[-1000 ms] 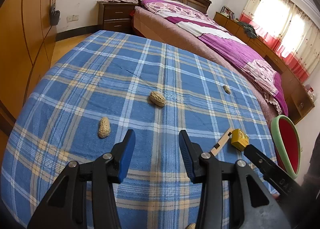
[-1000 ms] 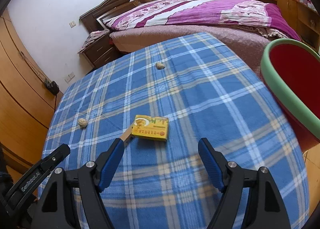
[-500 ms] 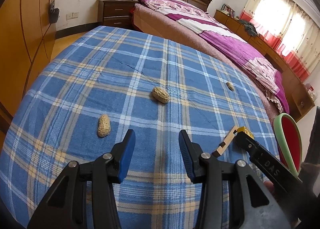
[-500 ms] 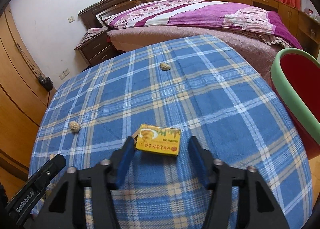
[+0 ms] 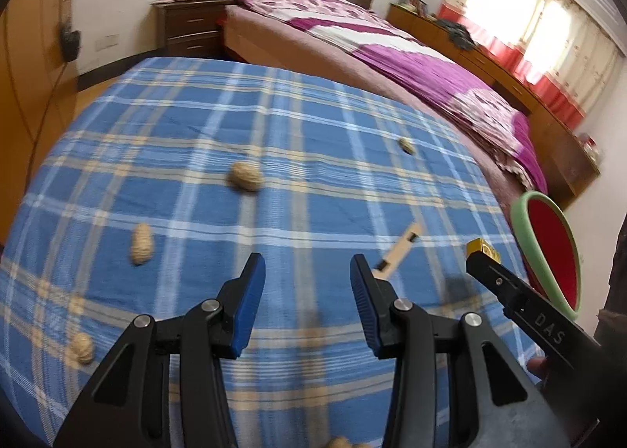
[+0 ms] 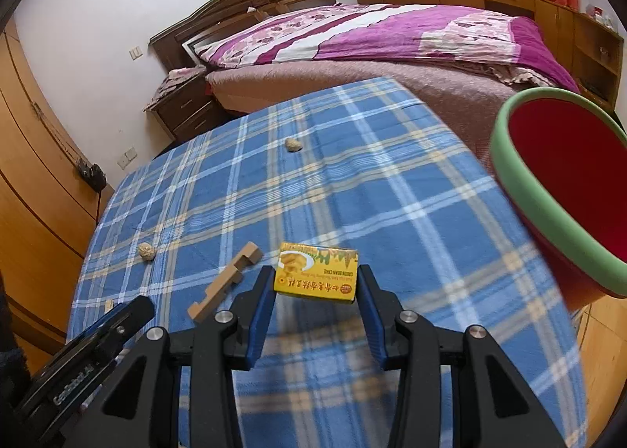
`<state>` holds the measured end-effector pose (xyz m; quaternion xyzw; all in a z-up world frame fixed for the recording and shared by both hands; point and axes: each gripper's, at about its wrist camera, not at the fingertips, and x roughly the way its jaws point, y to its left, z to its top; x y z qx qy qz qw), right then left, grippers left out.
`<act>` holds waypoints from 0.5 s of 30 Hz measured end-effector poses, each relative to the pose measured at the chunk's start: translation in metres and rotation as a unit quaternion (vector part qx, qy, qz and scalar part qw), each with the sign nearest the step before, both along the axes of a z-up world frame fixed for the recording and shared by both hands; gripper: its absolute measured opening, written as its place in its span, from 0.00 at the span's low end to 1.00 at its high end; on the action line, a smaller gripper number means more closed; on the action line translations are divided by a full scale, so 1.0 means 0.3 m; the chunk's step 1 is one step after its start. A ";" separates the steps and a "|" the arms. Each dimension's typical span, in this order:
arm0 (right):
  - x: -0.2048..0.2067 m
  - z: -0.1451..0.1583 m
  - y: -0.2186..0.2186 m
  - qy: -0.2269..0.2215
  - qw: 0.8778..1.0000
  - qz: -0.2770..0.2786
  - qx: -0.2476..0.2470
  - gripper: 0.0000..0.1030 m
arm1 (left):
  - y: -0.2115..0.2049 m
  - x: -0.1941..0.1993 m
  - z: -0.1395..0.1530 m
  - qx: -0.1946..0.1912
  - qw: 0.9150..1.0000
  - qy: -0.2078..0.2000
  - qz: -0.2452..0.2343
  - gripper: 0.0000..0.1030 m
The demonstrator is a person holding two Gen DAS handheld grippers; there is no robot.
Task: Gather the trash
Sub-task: 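Lower the right tool around the yellow medicine box and close it, then grasp the wooden stick with the left tool while the right tool holds the yellow box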
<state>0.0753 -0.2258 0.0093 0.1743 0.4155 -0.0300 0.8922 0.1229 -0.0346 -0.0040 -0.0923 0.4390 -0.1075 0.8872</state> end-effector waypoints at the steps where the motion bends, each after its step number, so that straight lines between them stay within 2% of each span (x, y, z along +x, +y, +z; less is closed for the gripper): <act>1: -0.010 0.003 -0.010 -0.001 1.000 -0.002 0.000 0.43 | -0.012 0.001 0.001 0.001 1.000 0.000 -0.006 0.44; 7: -0.063 0.016 -0.077 -0.005 1.000 -0.022 0.007 0.43 | -0.119 0.016 -0.001 0.026 0.998 0.001 -0.060 0.44; 15: -0.115 0.016 -0.141 -0.010 0.999 -0.035 0.022 0.43 | -0.214 0.051 -0.022 0.070 0.993 0.001 -0.100 0.44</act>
